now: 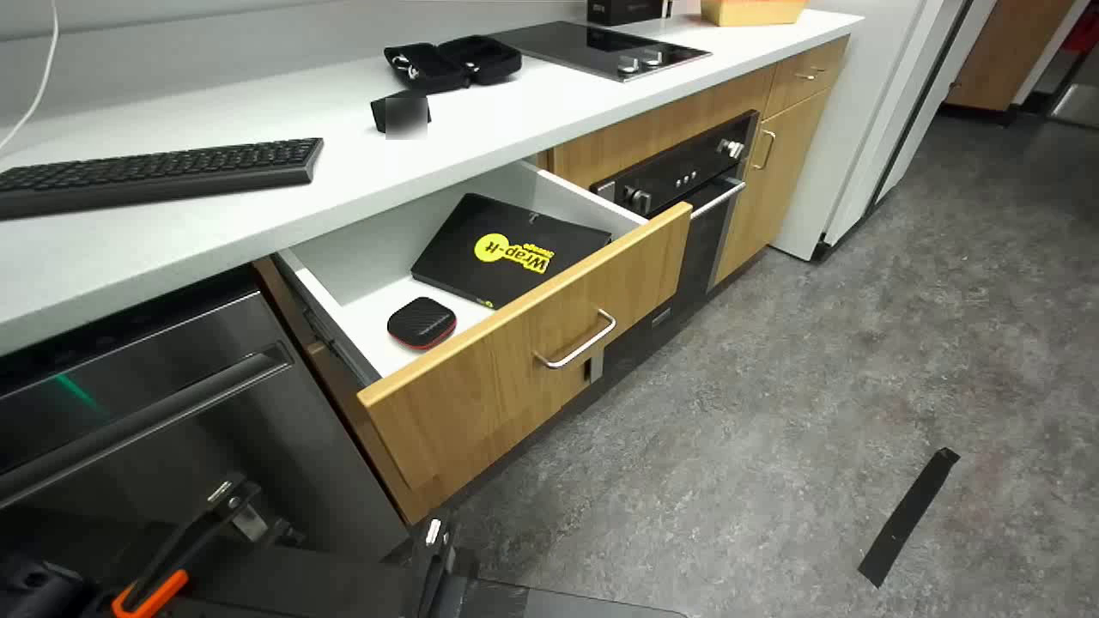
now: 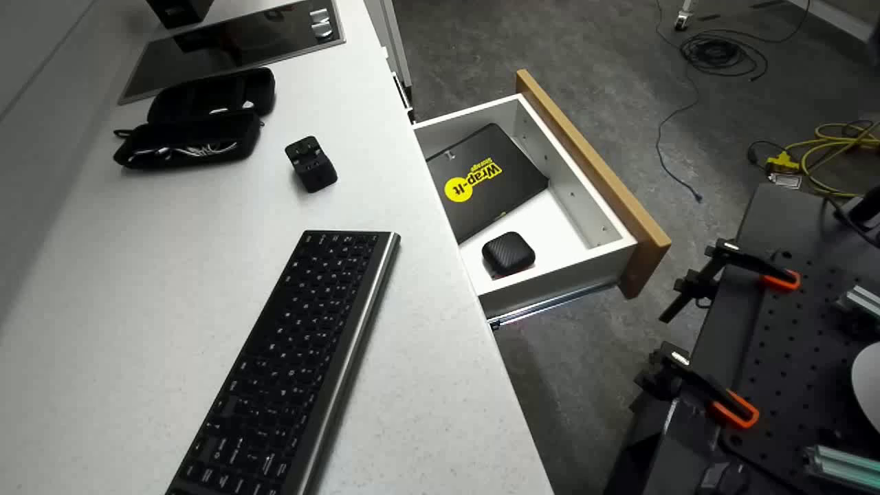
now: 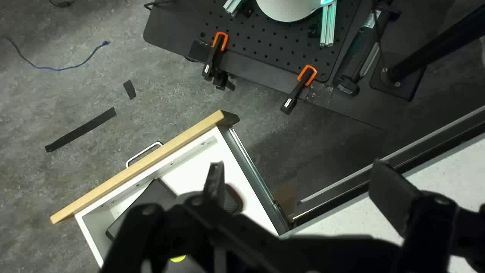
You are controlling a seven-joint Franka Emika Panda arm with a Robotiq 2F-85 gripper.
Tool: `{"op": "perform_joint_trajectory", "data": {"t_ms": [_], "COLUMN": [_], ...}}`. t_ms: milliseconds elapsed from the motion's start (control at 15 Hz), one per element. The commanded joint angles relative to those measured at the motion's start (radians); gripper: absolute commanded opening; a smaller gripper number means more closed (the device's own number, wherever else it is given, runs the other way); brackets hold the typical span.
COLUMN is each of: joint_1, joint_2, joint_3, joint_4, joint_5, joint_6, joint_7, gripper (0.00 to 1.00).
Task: Close the open drawer.
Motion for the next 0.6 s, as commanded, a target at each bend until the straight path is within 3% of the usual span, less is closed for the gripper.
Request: {"op": "perform_joint_trajectory", "data": {"t_ms": [0, 267, 533], "joint_1": [0.035, 0.033, -0.033], "joint_2": [0.008, 0.007, -0.03], "joint_3": [-0.027, -0.028, -0.14], "joint_4": [0.003, -0.01, -0.126], "joint_5": [-0.01, -0.031, -0.098], "joint_6": [-0.003, 0.026, 0.122], "joint_7": [0.015, 0.009, 0.009], "gripper": [1.0, 1.0, 1.0]}}
